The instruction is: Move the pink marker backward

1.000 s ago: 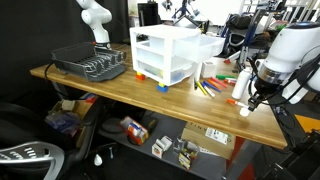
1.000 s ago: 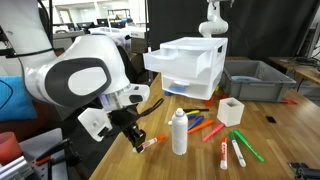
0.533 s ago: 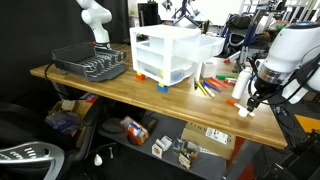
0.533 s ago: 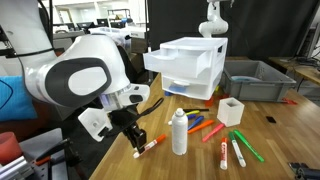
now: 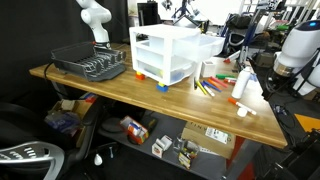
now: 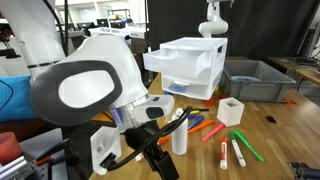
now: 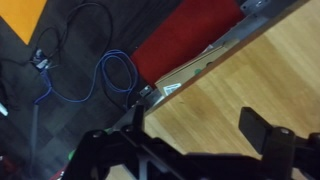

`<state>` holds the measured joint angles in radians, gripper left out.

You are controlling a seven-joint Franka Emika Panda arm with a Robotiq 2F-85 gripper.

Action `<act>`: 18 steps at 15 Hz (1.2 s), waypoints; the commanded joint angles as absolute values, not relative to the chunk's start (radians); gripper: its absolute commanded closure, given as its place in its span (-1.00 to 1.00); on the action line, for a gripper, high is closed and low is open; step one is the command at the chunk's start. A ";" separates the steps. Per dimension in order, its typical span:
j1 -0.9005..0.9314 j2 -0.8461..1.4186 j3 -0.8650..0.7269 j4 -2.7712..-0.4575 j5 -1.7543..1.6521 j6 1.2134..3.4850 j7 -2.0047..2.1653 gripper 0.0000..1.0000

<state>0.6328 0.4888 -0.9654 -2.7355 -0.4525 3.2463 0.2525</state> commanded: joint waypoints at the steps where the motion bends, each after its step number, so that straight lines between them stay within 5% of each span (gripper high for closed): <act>1: 0.859 0.582 -1.110 -2.808 -0.211 3.315 0.181 -1.00; 18: 1.441 0.383 -1.388 -2.781 -0.289 3.138 0.429 -1.00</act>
<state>1.3487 0.4633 -1.3122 -2.7711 -0.2688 3.1865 0.4343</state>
